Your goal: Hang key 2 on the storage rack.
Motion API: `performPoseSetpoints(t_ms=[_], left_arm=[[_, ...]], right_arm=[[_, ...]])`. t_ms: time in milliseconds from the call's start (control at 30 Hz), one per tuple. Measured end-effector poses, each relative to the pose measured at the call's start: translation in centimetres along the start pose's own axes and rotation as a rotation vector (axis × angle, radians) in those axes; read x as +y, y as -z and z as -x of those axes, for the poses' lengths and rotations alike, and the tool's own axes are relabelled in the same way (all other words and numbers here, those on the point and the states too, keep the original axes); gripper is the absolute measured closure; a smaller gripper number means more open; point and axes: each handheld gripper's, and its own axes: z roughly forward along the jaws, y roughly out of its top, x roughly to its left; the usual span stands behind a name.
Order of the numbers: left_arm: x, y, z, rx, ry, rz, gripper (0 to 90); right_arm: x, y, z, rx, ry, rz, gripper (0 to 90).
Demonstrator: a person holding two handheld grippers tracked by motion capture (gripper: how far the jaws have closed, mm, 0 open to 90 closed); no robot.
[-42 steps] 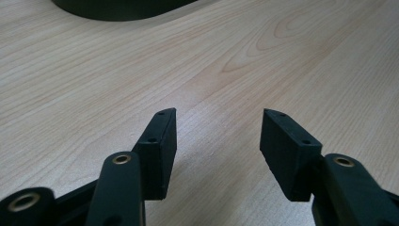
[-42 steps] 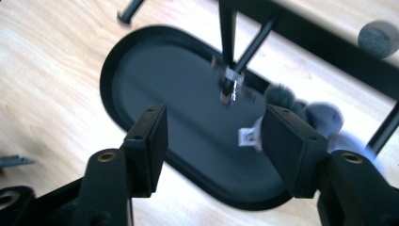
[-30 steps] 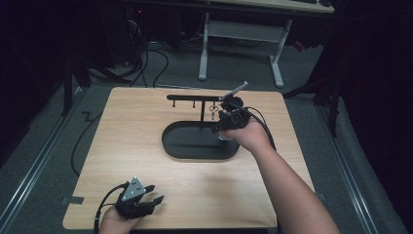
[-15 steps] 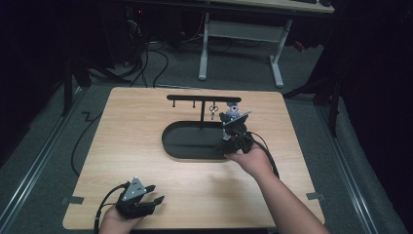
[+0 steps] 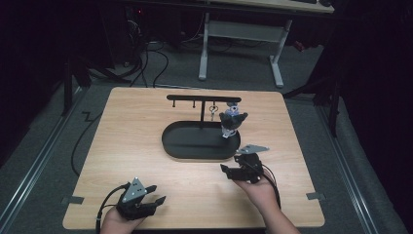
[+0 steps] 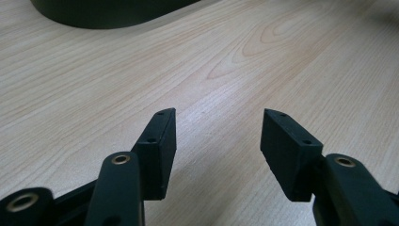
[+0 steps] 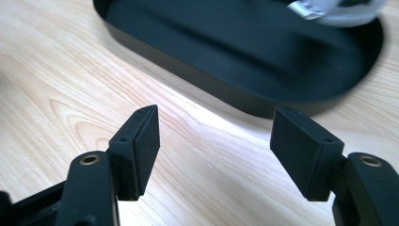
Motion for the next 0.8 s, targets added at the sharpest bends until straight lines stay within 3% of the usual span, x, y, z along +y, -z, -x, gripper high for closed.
performPoseSetpoints(t_ms=[167, 333, 400, 467, 533, 633, 733, 800], left_arm=[[0.3, 0.0, 0.1, 0.002, -0.003, 0.01, 46.4], [0.4, 0.4, -0.1, 0.025, 0.013, 0.046, 45.8], [0.3, 0.5, -0.4, 0.039, 0.038, 0.059, 45.1], [0.4, 0.8, -0.8, 0.055, 0.064, 0.078, 43.7], [0.3, 1.0, -1.0, 0.07, 0.078, 0.09, 42.4], [0.2, 1.1, -0.9, 0.091, 0.062, 0.083, 41.4], [0.3, 1.1, -0.8, 0.092, 0.065, 0.086, 40.7], [0.2, 1.1, -0.8, 0.088, 0.068, 0.088, 40.2]], right_arm=[[-3.8, 2.0, 1.6, -0.036, -0.033, 0.099, 30.8], [-7.8, 4.1, 3.5, -0.102, -0.065, 0.163, 20.4], [-9.2, 5.0, 4.1, -0.093, -0.096, 0.208, 14.4], [-10.2, 5.8, 4.4, -0.088, -0.114, 0.263, 14.5], [-10.9, 5.9, 4.6, -0.107, -0.109, 0.265, 14.0], [-10.6, 5.9, 4.7, -0.118, -0.08, 0.268, 14.0], [-10.3, 5.7, 4.6, -0.138, -0.054, 0.263, 13.6], [-10.4, 5.6, 4.4, -0.14, -0.063, 0.267, 12.6]])
